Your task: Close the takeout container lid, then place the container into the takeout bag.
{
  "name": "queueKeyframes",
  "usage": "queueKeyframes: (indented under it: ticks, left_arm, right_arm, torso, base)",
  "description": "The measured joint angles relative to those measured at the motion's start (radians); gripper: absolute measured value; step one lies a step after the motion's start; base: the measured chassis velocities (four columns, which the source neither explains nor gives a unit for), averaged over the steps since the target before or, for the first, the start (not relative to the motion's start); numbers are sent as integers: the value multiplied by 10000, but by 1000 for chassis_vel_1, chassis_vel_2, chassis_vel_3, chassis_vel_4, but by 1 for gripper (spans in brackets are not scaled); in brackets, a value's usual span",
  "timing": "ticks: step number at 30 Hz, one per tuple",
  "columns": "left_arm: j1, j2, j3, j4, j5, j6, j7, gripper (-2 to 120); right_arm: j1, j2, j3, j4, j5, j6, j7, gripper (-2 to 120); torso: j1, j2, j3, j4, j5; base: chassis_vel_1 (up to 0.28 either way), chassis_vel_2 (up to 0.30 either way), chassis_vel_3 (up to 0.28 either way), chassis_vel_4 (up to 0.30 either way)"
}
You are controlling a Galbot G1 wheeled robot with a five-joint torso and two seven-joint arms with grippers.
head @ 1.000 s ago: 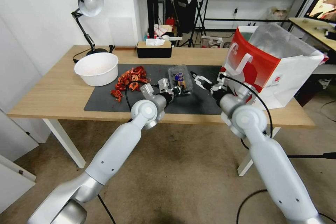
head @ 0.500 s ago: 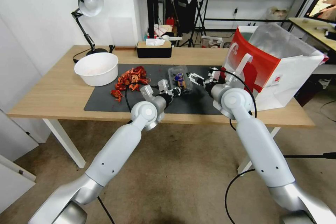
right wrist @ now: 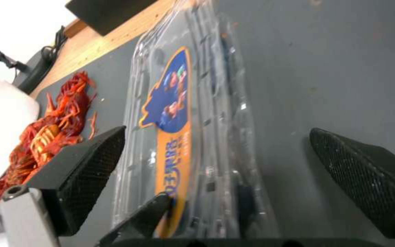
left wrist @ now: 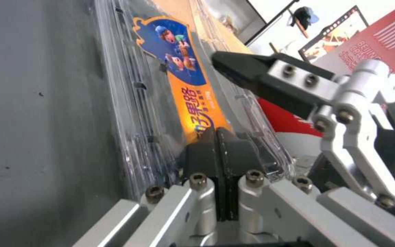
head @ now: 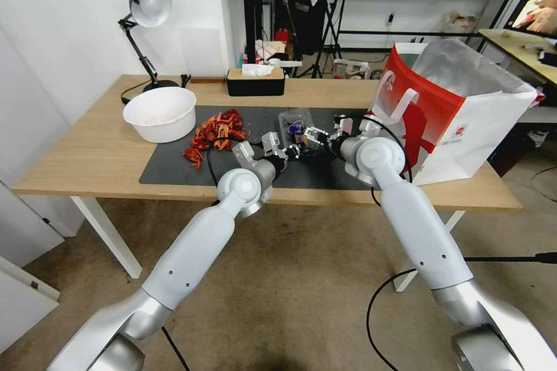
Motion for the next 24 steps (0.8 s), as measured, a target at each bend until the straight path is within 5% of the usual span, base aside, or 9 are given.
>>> queueKeyframes:
  ticks: [17, 24]
  left_arm:
    - [-22, -38, 23, -10, 9, -28, -7, 0]
    - [9, -16, 10, -40, 15, -49, -19, 0]
  right_arm:
    - [521, 262, -55, -741, 683, -343, 271, 98]
    - [617, 375, -36, -865, 850, -390, 418, 73]
  torso:
    - [1, 1, -1, -1, 0]
    - [0, 1, 0, 0, 0]
  base:
    - [0, 0, 0, 0]
    - [0, 0, 0, 0]
